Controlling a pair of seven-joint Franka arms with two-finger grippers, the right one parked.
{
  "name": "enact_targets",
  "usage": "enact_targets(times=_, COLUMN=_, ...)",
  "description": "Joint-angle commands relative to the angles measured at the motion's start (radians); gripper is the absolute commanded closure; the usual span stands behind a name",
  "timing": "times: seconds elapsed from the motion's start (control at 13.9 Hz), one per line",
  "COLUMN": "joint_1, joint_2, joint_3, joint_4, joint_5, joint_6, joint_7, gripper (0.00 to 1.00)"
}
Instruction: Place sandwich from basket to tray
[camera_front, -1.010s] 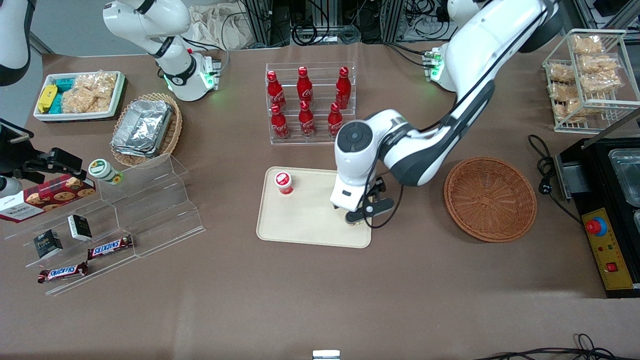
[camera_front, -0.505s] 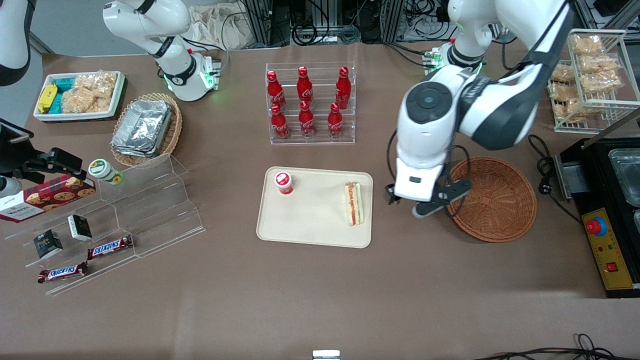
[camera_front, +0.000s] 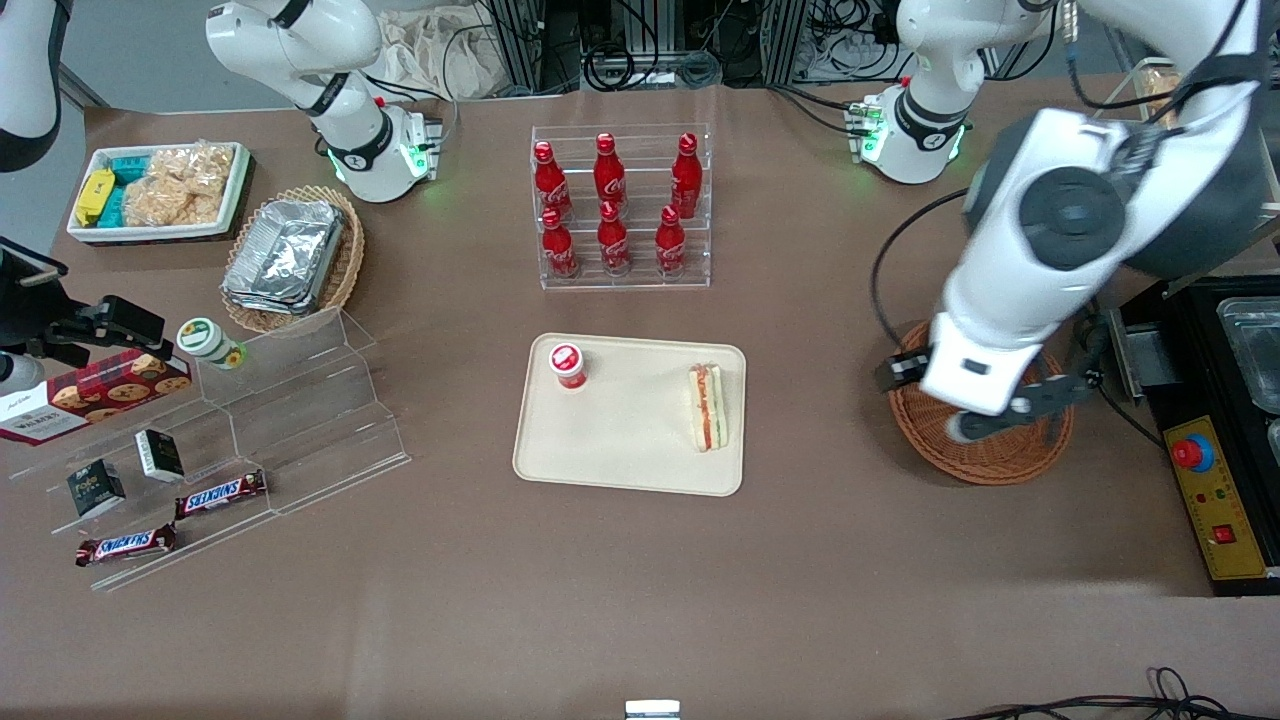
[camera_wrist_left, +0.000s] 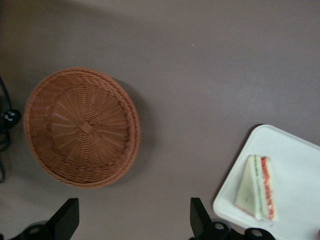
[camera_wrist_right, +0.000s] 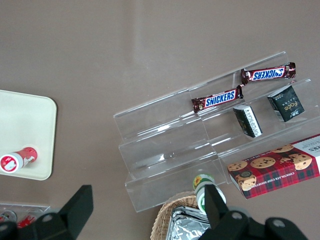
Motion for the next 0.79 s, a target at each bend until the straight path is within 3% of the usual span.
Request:
enact_targets(times=0.0, joint_1=-0.086, joint_2=-0.114, joint_3=0.205, joint_4=-0.060, joint_5=-0.092, joint_6=-0.026, joint_7=0.185, gripper=0.00)
enact_targets(times=0.36, joint_1=-0.187, joint_2=-0.229, joint_3=0.478, joint_4=-0.132, joint_5=-0.197, joint_6=-0.052, joint_7=0.468, gripper=0.00)
enact_targets(times=0.72, joint_1=-0.187, joint_2=-0.326, joint_3=0.532, joint_4=-0.181, joint_5=-0.206, joint_6=-0.080, joint_7=0.552, gripper=0.00)
